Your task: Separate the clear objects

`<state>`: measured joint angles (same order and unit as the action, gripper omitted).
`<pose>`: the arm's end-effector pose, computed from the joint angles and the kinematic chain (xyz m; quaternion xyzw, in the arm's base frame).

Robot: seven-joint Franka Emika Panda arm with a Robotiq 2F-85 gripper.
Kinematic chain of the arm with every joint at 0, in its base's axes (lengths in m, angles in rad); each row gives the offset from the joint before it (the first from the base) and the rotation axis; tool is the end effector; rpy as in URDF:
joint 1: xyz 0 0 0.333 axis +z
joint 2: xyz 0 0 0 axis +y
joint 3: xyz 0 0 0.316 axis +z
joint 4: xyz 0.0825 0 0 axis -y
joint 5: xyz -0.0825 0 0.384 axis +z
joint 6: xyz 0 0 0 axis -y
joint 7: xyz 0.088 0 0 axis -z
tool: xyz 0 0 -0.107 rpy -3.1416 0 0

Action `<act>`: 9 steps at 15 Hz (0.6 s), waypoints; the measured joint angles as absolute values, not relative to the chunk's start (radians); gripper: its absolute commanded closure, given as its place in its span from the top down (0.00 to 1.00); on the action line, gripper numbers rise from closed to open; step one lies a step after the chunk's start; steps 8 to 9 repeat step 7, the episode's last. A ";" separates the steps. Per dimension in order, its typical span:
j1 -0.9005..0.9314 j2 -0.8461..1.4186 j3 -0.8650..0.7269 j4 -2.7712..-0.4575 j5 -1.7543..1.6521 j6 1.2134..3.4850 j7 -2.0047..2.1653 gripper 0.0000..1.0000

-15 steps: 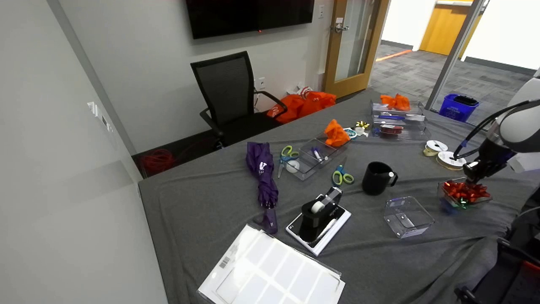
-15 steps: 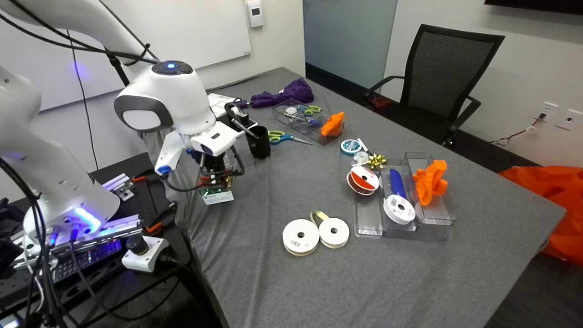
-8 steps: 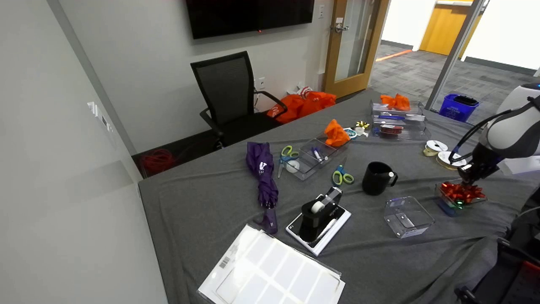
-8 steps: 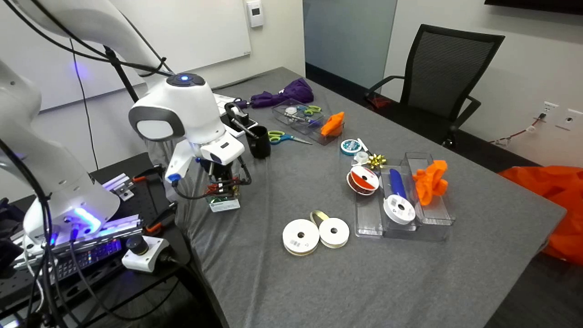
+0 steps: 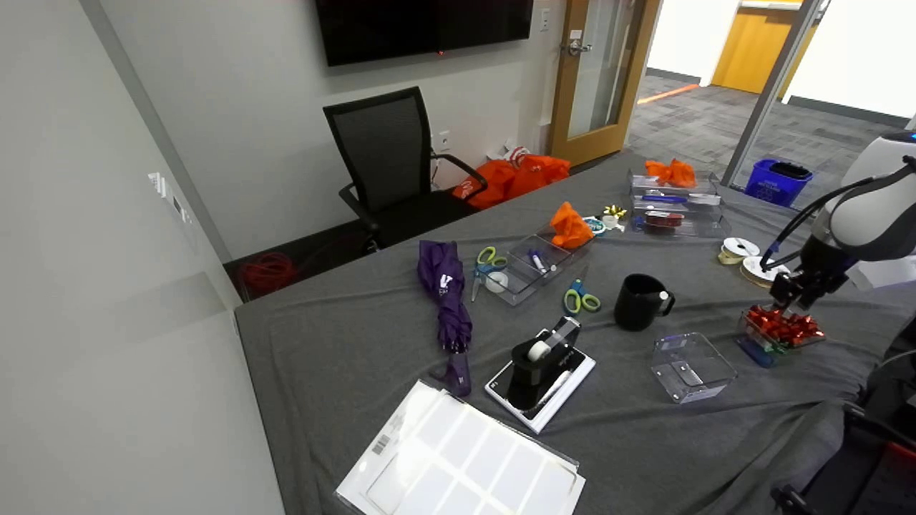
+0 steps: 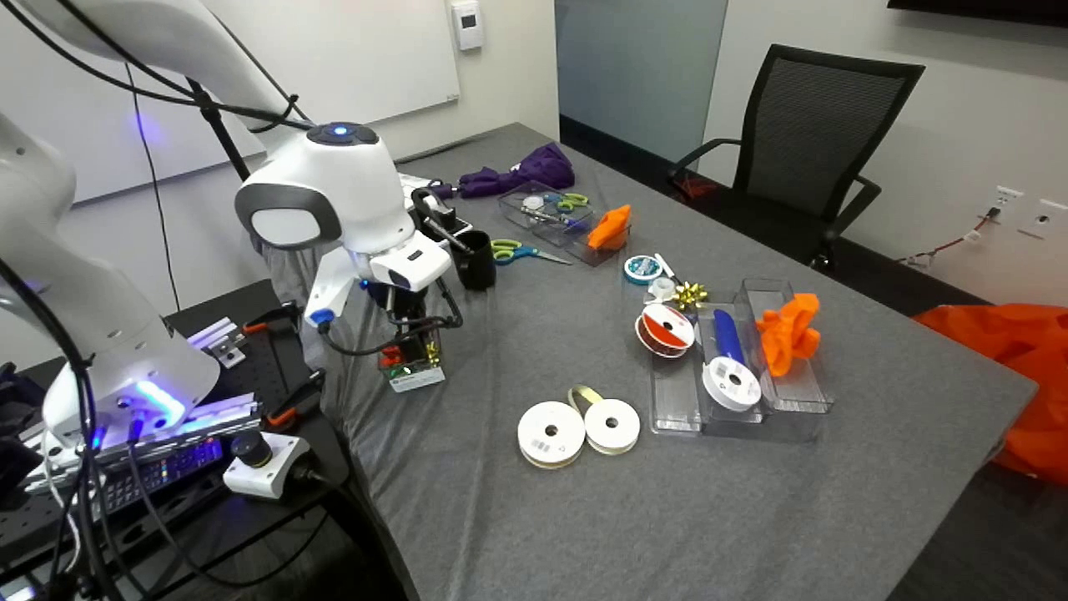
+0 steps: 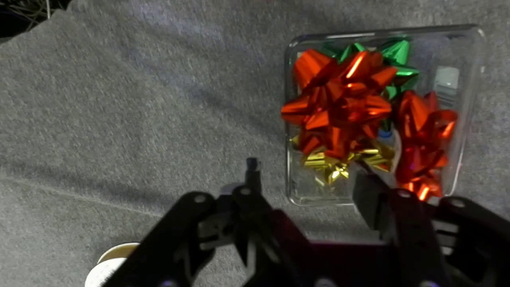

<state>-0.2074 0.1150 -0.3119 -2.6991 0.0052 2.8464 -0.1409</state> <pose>0.3556 -0.2081 0.1986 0.9816 -0.1892 0.0125 0.0220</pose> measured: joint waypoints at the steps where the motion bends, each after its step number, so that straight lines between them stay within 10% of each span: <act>1: -0.207 0.092 -0.311 -2.700 0.000 2.817 -0.142 0.97; 9: -0.208 -0.082 -0.310 -2.711 -0.132 2.623 -0.100 1.00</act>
